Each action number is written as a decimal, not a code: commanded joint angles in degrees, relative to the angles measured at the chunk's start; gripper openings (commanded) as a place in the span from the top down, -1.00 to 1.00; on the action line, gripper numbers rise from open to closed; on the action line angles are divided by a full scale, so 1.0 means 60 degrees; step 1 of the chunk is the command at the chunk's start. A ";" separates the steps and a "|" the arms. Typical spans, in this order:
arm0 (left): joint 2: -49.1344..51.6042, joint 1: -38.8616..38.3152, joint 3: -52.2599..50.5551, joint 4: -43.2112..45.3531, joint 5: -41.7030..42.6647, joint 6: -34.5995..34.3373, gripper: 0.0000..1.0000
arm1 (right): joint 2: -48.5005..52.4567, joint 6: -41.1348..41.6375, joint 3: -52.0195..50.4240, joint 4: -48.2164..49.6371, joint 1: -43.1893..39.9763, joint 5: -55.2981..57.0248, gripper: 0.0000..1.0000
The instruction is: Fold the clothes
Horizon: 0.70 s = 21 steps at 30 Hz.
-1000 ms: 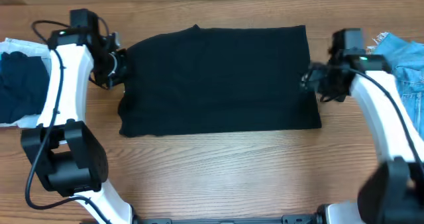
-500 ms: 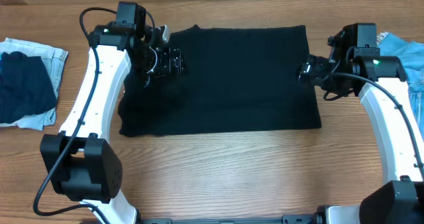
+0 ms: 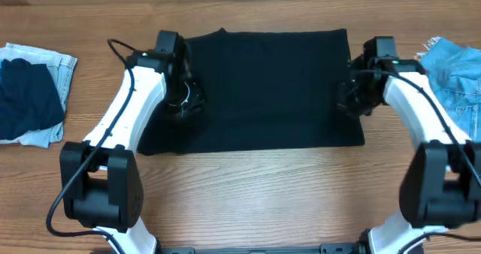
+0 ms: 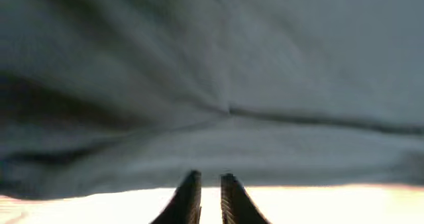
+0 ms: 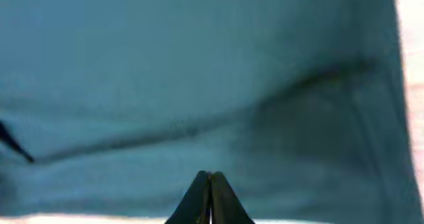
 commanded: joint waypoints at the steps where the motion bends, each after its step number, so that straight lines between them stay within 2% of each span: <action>1: -0.0178 -0.0004 -0.0616 0.0535 -0.0776 -0.0627 0.84 | 0.0353 0.0076 0.0004 0.0517 0.0113 -0.0178 0.92; 4: -0.0178 -0.0018 -0.1202 0.0229 -0.0696 -0.0721 0.91 | 0.0590 0.0142 -0.0015 -0.0291 0.0113 -0.0171 0.92; 11: -0.0178 -0.0018 -0.2197 0.0423 -0.1126 -0.0729 0.83 | 0.0597 0.0142 -0.0117 -0.1690 0.0113 -0.0146 0.92; 15: -0.0178 -0.0018 -0.2503 0.0783 -0.1953 -0.0725 0.68 | 0.0597 0.0193 -0.0597 -0.0816 0.0113 0.0517 0.92; 21: -0.0178 0.0000 -0.2951 0.1472 -0.2004 -0.0721 0.54 | 0.0659 0.0725 -0.1920 0.1118 0.0109 0.0616 0.92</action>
